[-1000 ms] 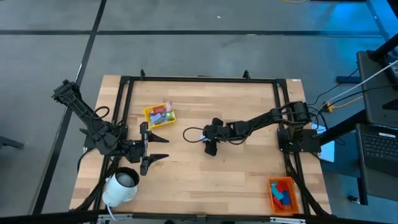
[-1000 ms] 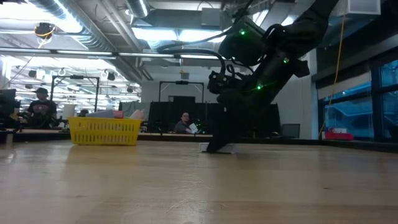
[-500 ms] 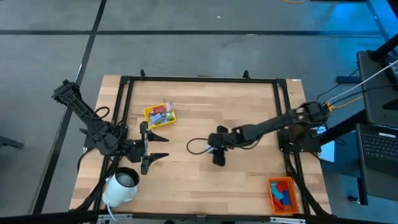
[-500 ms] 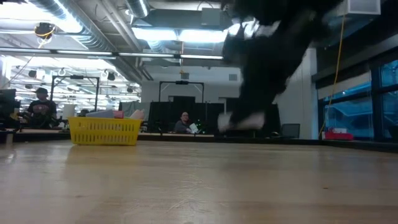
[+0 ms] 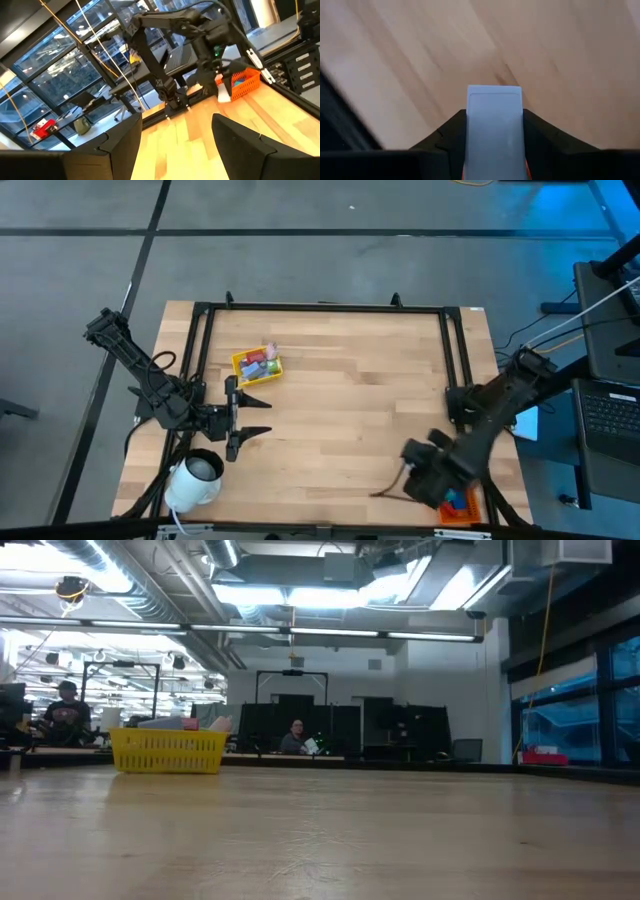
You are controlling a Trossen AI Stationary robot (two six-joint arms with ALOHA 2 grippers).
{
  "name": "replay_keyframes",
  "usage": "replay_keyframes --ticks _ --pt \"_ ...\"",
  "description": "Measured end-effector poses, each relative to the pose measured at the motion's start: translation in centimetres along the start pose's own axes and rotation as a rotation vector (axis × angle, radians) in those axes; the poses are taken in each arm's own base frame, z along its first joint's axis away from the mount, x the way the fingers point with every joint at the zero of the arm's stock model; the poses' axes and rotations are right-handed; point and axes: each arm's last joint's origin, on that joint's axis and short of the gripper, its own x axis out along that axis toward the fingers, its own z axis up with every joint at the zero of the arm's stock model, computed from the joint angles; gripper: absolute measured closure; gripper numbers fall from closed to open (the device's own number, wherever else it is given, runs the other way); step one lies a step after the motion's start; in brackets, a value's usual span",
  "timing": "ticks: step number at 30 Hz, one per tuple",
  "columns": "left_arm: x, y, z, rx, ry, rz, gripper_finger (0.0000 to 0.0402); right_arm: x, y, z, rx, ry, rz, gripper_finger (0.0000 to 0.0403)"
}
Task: Pick & Place Office items
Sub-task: Put the white digital timer into the orange bin
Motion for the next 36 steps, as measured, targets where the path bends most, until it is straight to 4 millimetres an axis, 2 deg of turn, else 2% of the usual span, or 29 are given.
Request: replay_keyframes --ticks 8,15,19,24,27,31,36 --pt "0.0 -0.2 0.1 -0.012 -0.003 -0.004 0.0164 -1.4 -0.9 -7.4 0.134 0.047 -0.105 0.0251" --pt "-0.2 -0.4 0.1 -0.028 -0.006 -0.009 0.0164 -2.6 -1.6 -12.8 0.235 -0.073 0.0 0.0251" --pt "-0.1 -0.4 0.1 -0.043 -0.005 -0.009 0.0164 -3.0 -2.2 -14.3 0.26 -0.109 0.026 0.0243" --pt "0.0 -0.5 0.0 -0.052 0.001 -0.011 0.0164 -3.1 -2.4 -14.6 0.216 -0.214 0.066 0.0131" --pt "-0.1 -0.5 -0.2 -0.047 0.031 0.012 0.0164 -3.3 -2.4 -14.5 0.154 -0.332 0.124 0.0095" --pt "-0.4 0.1 -0.1 -0.066 0.037 0.066 0.0164 -3.5 -2.4 -14.5 0.096 -0.444 0.181 0.0093" --pt "-0.6 0.1 0.1 -0.09 0.02 0.04 0.0164 -3.3 -2.7 -15.0 0.113 -0.318 0.11 0.0119"
